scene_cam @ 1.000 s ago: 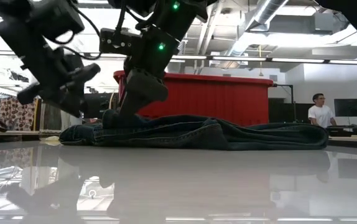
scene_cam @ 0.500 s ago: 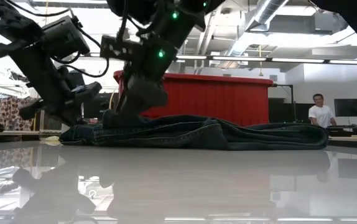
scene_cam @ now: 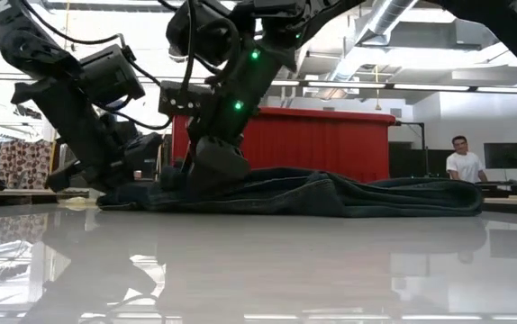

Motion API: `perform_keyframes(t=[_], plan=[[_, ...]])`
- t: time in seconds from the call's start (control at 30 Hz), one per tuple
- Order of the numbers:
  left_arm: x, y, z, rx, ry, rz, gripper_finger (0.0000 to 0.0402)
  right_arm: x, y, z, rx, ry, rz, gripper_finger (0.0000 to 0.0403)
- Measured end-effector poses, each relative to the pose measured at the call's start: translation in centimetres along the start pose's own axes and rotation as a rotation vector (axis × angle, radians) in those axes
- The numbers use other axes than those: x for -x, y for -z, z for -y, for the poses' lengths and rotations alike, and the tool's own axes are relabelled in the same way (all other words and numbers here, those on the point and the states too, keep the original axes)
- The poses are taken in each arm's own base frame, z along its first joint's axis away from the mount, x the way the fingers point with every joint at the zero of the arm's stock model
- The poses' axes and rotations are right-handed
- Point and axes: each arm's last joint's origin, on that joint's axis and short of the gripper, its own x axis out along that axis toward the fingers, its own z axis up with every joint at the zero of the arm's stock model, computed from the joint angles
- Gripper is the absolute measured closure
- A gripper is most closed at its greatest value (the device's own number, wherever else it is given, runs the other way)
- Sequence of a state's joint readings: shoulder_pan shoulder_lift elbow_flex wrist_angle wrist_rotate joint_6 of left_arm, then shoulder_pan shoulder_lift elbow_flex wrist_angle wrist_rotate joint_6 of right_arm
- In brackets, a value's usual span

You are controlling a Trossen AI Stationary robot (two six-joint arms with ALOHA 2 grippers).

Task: Fold Laundry from Bin
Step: Fold the blue jeans

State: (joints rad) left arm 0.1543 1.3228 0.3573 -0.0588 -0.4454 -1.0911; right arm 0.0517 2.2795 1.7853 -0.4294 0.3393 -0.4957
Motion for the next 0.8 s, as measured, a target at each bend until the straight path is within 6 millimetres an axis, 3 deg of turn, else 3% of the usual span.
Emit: perform_keyframes(t=[0.23, 0.43, 0.57, 0.8], plan=[[0.0, -0.1, 0.4, 0.055, 0.050, -0.016, 0.0401, 0.2, -0.3, -1.0, 0.024, 0.021, 0.006, 0.0131], [0.0, -0.1, 0.7, 0.073, 0.085, -0.031, 0.0401, -1.5, 0.4, -2.7, 0.072, 0.136, -0.110, 0.0141], [0.0, -0.1, 0.6, 0.067, 0.086, -0.040, 0.0402, -1.3, 0.1, -3.8, 0.151, 0.160, -0.131, 0.0189], [0.0, 0.0, 0.7, 0.063, 0.088, -0.044, 0.0402, -0.1, -0.5, -3.7, 0.161, 0.155, -0.108, 0.0321]])
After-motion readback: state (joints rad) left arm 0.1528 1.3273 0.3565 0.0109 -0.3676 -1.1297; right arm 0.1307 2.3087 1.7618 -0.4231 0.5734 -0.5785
